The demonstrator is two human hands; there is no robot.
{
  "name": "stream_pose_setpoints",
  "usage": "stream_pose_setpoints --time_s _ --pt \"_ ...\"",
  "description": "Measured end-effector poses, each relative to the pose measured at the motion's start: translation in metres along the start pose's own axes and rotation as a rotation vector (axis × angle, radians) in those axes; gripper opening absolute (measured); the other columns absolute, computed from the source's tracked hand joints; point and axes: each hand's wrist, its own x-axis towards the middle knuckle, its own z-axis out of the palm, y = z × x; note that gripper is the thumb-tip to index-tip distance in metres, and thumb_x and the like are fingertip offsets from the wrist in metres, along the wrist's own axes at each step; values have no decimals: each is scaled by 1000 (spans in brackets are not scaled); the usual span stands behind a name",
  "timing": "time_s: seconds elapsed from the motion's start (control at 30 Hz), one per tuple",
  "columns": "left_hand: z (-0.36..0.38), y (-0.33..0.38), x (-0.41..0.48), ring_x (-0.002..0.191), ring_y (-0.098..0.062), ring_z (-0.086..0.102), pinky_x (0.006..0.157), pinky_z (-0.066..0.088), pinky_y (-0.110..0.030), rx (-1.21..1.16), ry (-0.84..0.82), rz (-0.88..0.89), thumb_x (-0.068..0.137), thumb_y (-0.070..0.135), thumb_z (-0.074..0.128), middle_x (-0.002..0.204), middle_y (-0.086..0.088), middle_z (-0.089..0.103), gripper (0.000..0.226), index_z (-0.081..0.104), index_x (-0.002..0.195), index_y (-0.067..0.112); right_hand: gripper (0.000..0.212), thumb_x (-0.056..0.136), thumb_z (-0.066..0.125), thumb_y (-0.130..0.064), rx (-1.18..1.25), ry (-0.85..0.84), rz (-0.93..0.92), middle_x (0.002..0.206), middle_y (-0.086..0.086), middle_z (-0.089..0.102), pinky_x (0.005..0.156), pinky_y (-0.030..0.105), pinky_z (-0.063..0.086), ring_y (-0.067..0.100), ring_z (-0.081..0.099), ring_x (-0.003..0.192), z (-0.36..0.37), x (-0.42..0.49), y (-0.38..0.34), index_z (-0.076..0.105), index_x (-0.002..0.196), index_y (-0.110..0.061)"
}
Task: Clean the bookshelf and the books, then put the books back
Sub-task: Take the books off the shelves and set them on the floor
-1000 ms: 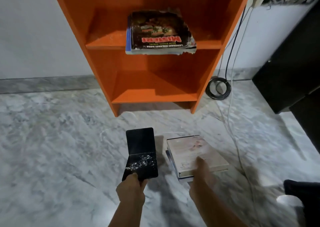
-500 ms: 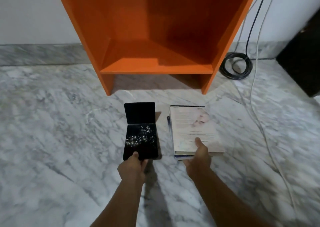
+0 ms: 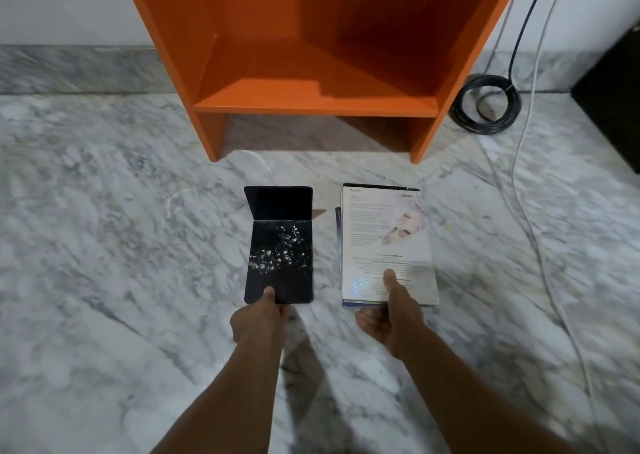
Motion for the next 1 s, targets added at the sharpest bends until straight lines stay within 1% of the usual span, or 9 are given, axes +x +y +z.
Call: stream_pose_setpoints --time_s 0.17,0.33,0.4,0.5,0.57,0.67,0.83,0.93,1.0 --pt "0 -1 3 74 -29 72 71 59 -35 60 14 45 79 27 79 77 -16 71 31 63 77 0 56 93 57 -55 -114 30 -22 42 7 53 57 35 58 19 49 42 1 -5 1 60 97 1" --pt "-2 0 1 74 -31 72 79 60 -44 102 3 24 78 27 79 78 -18 70 34 62 80 -2 64 95 43 -63 -206 57 46 58 9 52 38 22 48 20 57 46 0 -12 -3 60 97 -1" --pt "-5 6 -7 74 -31 72 74 60 -40 128 -8 22 79 28 76 79 -19 71 36 65 88 -5 69 96 37 -65 -246 71 73 56 8 52 37 19 45 20 57 47 -2 -20 -9 59 88 0" --pt "-10 32 -29 63 -24 69 52 53 -27 111 -62 15 81 23 72 74 -15 69 29 67 88 -5 68 98 35 -62 -193 28 92 48 7 43 35 20 40 17 42 37 2 -45 -30 53 86 2" --pt "-9 61 -49 59 -21 64 55 55 -28 47 -93 8 81 17 75 73 -14 66 27 66 89 -7 61 101 34 -57 -146 -31 58 49 12 50 43 30 47 23 49 39 11 -69 -53 50 95 2" --pt "-5 121 -92 60 -25 61 62 56 -34 -70 -185 46 88 17 69 76 -18 63 25 59 78 -3 66 103 33 -52 -168 -89 -103 84 24 62 78 45 50 34 61 75 37 -112 -99 51 116 10" --pt "-1 238 -180 57 -24 56 51 51 -32 -202 -363 188 96 15 60 72 -18 56 22 55 85 -4 60 103 37 -49 -53 -181 -330 103 28 63 82 46 54 36 63 85 104 -210 -185 51 119 7" --pt "-3 300 -237 77 -28 60 67 55 -38 -260 -480 285 99 19 55 87 -20 58 19 51 99 1 63 101 41 -50 35 -245 -436 108 26 61 89 47 54 34 63 90 138 -263 -225 47 130 7" --pt "-7 333 -271 81 -26 61 78 56 -37 -293 -528 319 100 23 55 95 -17 59 18 50 101 6 65 100 47 -48 89 -286 -465 125 28 57 93 46 52 37 61 105 155 -289 -243 44 136 7"
